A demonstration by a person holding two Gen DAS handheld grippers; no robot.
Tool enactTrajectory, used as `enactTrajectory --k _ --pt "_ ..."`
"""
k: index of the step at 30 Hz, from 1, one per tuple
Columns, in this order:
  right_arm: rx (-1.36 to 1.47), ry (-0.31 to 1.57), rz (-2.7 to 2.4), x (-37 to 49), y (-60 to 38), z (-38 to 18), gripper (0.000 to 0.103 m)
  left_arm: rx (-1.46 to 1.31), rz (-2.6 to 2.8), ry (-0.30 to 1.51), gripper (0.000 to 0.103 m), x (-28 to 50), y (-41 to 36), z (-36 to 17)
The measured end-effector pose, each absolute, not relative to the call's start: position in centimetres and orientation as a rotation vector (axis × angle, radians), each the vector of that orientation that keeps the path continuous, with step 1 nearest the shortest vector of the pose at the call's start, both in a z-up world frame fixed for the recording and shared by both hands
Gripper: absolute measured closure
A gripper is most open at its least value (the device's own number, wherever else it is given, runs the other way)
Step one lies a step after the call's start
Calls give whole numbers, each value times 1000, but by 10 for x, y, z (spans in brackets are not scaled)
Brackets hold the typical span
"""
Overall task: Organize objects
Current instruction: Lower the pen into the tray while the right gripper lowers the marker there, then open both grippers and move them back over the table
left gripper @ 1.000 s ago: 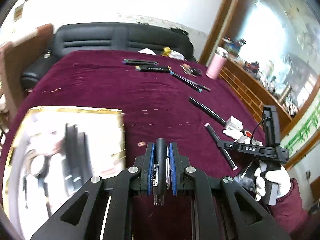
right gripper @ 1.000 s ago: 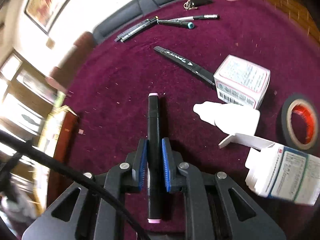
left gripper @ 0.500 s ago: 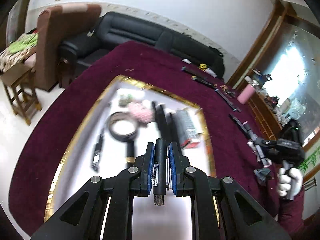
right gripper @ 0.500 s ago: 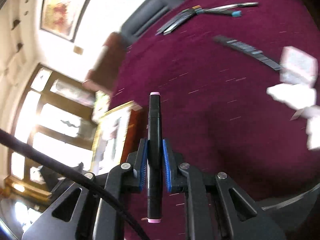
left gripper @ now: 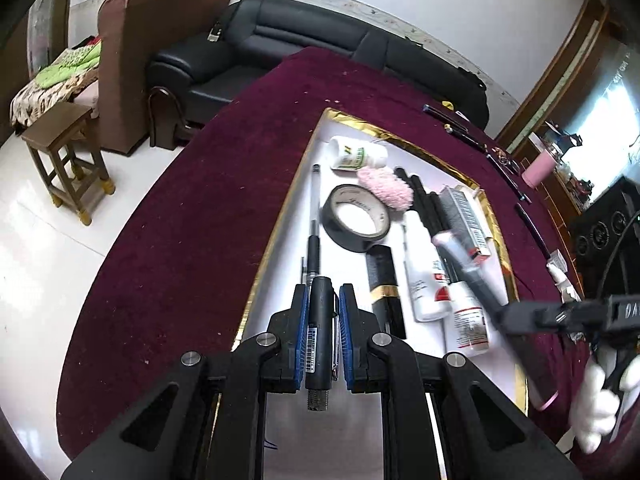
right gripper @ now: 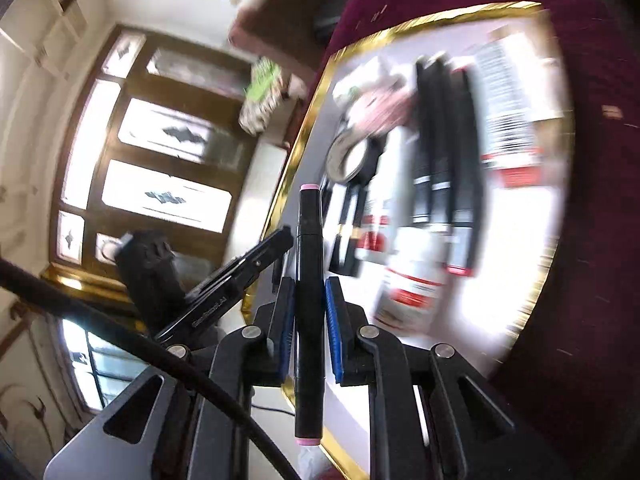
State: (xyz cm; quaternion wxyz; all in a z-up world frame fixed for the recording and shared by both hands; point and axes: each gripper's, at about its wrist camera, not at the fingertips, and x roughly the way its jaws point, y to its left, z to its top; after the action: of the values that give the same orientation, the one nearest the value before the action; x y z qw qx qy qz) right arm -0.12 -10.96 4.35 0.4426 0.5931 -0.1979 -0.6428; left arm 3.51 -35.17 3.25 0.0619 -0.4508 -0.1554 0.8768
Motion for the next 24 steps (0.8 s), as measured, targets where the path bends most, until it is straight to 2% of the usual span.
enactTrajectory --k 7,12,15,17,21,24 --pt "1530 -376 -1641 0 -161 36 87 -1289 2623 -614 90 43 -368 32" --pt "1485 -302 -1728 5 -160 48 84 -1210 2626 -649 82 56 -375 45" --pt "1428 -357 -1752 3 -134 61 84 -1128 2650 -641 79 66 -374 60" --pt "1364 -389 -1799 3 -107 73 84 -1086 2651 -642 70 72 -370 67" --pt "1288 -543 -1914 3 -32 84 70 -1071 2628 -630 69 70 -353 73" --pt "1244 -665 -1980 6 22 83 70 -1107 2590 -631 69 67 -335 70"
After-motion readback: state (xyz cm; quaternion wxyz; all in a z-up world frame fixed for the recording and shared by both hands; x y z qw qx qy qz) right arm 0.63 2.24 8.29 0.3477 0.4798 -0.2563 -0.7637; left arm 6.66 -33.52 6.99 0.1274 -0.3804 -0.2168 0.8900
